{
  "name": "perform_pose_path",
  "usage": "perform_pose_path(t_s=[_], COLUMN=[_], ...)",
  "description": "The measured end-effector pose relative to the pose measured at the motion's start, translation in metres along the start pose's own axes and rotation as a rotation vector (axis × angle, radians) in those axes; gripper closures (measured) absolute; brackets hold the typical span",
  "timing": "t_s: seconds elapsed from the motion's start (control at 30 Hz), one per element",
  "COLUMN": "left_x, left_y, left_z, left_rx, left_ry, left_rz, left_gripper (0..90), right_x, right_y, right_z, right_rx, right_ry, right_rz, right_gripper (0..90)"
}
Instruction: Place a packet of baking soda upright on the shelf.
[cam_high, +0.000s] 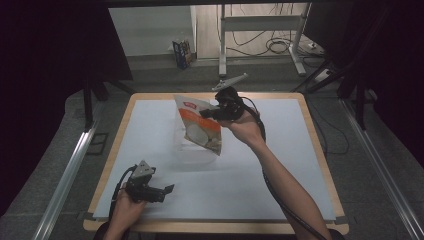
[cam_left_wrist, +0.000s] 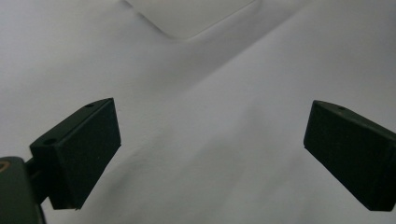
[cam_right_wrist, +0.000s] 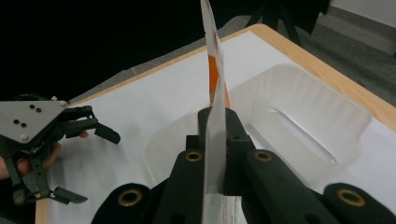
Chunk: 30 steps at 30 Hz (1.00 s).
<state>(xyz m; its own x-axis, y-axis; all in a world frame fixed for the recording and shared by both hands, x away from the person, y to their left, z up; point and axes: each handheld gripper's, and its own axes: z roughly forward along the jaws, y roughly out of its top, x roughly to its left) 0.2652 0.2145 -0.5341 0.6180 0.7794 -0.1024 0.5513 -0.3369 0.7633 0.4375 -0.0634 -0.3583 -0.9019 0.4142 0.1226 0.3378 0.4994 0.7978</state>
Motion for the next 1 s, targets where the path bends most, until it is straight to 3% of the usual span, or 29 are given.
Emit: perform_pose_path(t_s=[0.37, 0.67, 0.73, 0.9, 1.0], left_x=[-0.003, -0.004, -0.004, -0.007, -0.009], left_y=[-0.001, -0.001, -0.001, 0.000, 0.000], left_z=[-0.002, -0.003, -0.002, -0.002, 0.000], left_rx=[-0.020, -0.033, -0.035, -0.037, -0.024], left_ry=[0.034, 0.037, 0.036, 0.042, 0.053], left_rz=[0.039, 0.033, 0.040, 0.072, 0.097], left_gripper=[3.5, 3.4, 3.4, 3.3, 3.4], right_x=[0.010, 0.004, 0.002, -0.004, -0.014], right_y=[0.004, -0.018, -0.023, -0.033, -0.047], right_z=[0.031, 0.047, 0.046, 0.039, 0.034], right_rx=[0.017, 0.051, 0.043, 0.077, 0.087], right_ry=[0.027, 0.030, 0.045, 0.005, -0.009], right_rz=[-0.017, -0.004, -0.004, -0.016, 0.008], right_gripper=[88.5, 88.2, 88.0, 87.7, 87.2])
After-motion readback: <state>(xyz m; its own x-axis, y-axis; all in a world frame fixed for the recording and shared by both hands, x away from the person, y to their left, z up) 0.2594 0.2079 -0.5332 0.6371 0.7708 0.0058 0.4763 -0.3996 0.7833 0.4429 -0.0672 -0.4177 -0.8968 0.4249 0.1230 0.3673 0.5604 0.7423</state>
